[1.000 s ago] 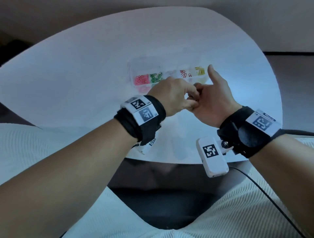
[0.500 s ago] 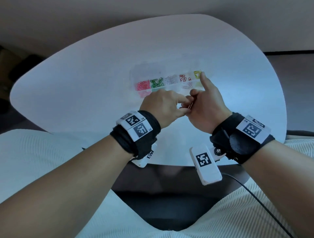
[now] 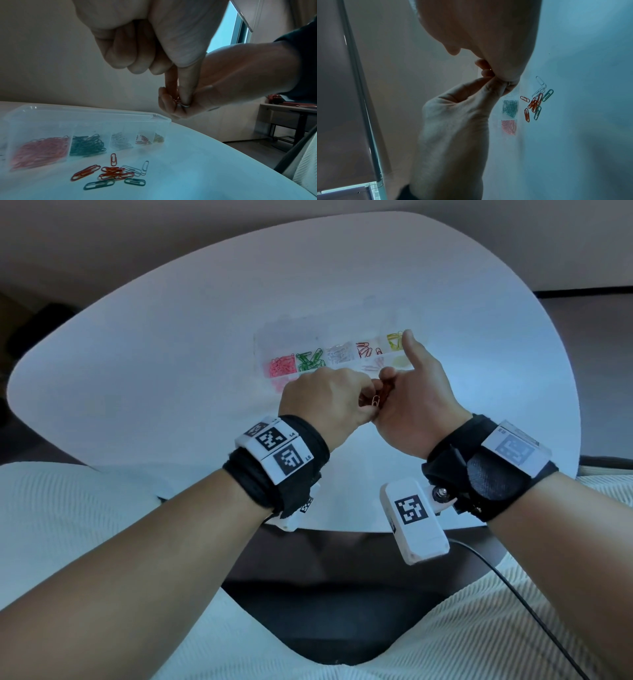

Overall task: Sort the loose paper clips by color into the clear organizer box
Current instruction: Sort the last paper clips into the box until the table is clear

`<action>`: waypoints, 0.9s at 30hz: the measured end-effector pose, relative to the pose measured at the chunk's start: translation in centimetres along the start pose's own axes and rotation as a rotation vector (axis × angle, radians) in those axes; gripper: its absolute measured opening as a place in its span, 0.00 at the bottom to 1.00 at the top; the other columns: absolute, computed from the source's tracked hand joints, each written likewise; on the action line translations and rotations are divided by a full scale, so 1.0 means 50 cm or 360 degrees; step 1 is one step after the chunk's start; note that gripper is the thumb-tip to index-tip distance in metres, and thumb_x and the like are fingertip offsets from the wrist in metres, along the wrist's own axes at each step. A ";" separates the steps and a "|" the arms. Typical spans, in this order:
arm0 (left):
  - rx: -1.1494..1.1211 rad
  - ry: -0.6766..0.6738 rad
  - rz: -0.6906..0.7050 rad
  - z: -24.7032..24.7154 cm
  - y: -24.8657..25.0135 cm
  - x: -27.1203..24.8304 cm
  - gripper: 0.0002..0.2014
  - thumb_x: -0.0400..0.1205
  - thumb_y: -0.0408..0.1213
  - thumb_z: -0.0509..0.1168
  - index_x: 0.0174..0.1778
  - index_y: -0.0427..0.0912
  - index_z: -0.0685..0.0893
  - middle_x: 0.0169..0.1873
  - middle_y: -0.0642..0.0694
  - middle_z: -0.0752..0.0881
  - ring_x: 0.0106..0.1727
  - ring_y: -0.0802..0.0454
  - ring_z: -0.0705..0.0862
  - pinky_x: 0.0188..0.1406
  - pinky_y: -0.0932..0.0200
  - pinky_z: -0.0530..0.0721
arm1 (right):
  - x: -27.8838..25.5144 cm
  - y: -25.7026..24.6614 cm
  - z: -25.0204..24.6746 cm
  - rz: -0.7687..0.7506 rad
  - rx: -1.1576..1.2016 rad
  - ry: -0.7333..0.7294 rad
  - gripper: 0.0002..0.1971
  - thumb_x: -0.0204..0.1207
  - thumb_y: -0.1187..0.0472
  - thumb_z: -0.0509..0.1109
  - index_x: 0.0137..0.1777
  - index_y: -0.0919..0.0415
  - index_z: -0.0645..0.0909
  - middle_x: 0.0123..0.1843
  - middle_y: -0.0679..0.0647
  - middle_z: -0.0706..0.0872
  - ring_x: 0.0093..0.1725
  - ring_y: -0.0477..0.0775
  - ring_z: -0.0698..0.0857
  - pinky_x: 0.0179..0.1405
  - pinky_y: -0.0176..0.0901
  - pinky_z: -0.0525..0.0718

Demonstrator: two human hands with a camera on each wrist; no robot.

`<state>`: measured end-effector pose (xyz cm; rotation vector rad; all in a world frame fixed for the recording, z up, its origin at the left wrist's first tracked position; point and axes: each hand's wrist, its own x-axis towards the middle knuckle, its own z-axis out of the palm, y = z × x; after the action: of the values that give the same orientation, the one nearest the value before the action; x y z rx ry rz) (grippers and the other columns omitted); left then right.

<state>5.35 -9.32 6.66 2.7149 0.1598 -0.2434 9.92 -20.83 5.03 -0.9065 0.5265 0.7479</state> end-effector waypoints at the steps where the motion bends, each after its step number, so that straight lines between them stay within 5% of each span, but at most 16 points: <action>1: -0.0016 -0.0001 -0.0007 0.001 -0.001 0.001 0.12 0.77 0.57 0.67 0.54 0.62 0.87 0.48 0.53 0.90 0.51 0.48 0.86 0.45 0.56 0.81 | 0.001 0.000 -0.001 0.0003 0.0010 0.0001 0.27 0.78 0.33 0.60 0.32 0.56 0.65 0.33 0.52 0.67 0.31 0.51 0.70 0.31 0.39 0.74; 8: -0.0112 -0.0105 -0.0049 0.004 -0.009 0.005 0.11 0.77 0.56 0.68 0.52 0.62 0.88 0.48 0.54 0.90 0.51 0.47 0.86 0.49 0.52 0.84 | 0.007 0.006 -0.001 0.0020 -0.0006 -0.0029 0.28 0.79 0.32 0.58 0.32 0.58 0.66 0.34 0.54 0.71 0.33 0.53 0.73 0.33 0.40 0.75; 14: -0.0241 0.0026 -0.0086 0.004 -0.006 0.003 0.09 0.76 0.52 0.67 0.49 0.61 0.88 0.42 0.55 0.90 0.46 0.50 0.86 0.46 0.53 0.85 | 0.005 0.008 -0.001 0.0069 0.0074 -0.0230 0.28 0.80 0.32 0.55 0.37 0.60 0.70 0.38 0.56 0.75 0.34 0.55 0.81 0.31 0.38 0.84; 19: -0.0271 0.0134 -0.0062 0.005 -0.003 0.002 0.08 0.77 0.51 0.66 0.47 0.61 0.89 0.32 0.56 0.84 0.38 0.52 0.81 0.41 0.57 0.82 | 0.014 0.009 -0.001 -0.0028 0.0189 -0.0085 0.27 0.83 0.38 0.56 0.46 0.65 0.75 0.40 0.58 0.74 0.42 0.57 0.78 0.45 0.46 0.85; 27: -0.0186 0.0236 0.0047 0.003 -0.002 -0.001 0.10 0.80 0.51 0.63 0.48 0.60 0.90 0.21 0.51 0.75 0.34 0.48 0.76 0.37 0.58 0.79 | 0.018 0.001 -0.001 -0.0090 0.0273 -0.0008 0.27 0.86 0.43 0.56 0.37 0.67 0.77 0.32 0.58 0.78 0.33 0.54 0.79 0.34 0.42 0.88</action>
<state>5.26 -9.30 6.52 2.6159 0.1708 -0.0226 10.45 -20.54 4.35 -0.7571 0.5499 0.6431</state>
